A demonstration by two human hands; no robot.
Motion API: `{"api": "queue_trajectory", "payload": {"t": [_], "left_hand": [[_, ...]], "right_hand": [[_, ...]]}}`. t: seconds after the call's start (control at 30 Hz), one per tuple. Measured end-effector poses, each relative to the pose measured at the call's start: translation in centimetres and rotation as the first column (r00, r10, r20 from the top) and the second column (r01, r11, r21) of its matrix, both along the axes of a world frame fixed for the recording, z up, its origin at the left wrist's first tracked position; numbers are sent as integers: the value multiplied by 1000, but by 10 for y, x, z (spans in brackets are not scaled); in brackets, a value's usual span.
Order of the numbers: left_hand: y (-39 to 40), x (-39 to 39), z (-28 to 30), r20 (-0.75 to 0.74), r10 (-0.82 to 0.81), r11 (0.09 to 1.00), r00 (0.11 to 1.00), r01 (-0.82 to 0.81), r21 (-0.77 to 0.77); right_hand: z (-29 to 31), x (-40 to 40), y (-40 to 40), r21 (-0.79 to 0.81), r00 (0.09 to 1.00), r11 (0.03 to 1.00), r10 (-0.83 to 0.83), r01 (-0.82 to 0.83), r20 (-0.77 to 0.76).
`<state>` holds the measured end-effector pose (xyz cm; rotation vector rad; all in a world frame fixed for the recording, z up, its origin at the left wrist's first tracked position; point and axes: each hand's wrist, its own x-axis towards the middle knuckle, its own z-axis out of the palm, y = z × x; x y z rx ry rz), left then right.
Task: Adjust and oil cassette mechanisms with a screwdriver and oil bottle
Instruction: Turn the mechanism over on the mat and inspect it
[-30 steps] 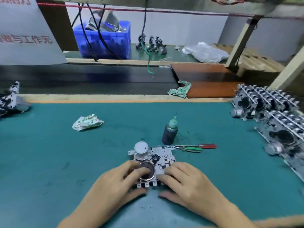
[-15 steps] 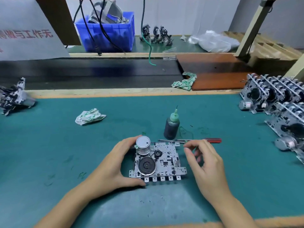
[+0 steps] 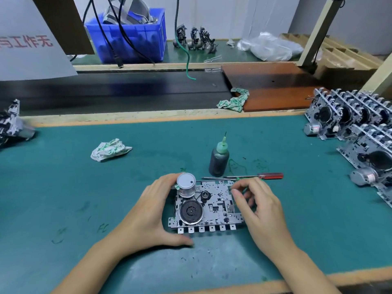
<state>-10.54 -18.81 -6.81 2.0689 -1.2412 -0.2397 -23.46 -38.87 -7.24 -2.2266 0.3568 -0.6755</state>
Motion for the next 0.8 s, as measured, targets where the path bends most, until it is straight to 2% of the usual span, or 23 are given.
{"api": "queue_trajectory", "payload": {"t": [0.1, 0.2, 0.3, 0.37, 0.47, 0.57, 0.7, 0.73, 0.8], "left_hand": [[1, 1, -2, -80, -26, 999, 996, 23, -34], [2, 1, -3, -108, -63, 997, 992, 59, -40], [4, 1, -4, -122, -57, 998, 991, 53, -32], [3, 1, -4, -128, -75, 997, 989, 72, -32], [2, 0, -5, -87, -97, 995, 992, 96, -19], [2, 0, -6, -39, -94, 995, 995, 93, -21], [4, -4, -3, -37, -58, 998, 998, 56, -39], [5, -5, -3, -75, -50, 997, 996, 45, -70], [9, -5, 2, -301, -53, 983, 952, -3, -182]], "right_hand": [[7, -2, -2, -13, 999, 999, 46, -46, -24], [19, -3, -5, -33, 979, 983, 174, -179, -105], [31, -1, -8, -100, 904, 946, 258, -308, -340], [39, 1, -8, -212, 822, 892, 247, -400, -513], [43, 7, -4, -354, 736, 783, 187, -512, -651], [46, 14, 1, -455, 729, 715, 111, -531, -675], [52, 20, 6, -493, 769, 714, 99, -497, -631], [53, 20, 4, -476, 767, 726, 110, -497, -632], [59, 17, -2, -391, 759, 779, 161, -490, -631]]}}
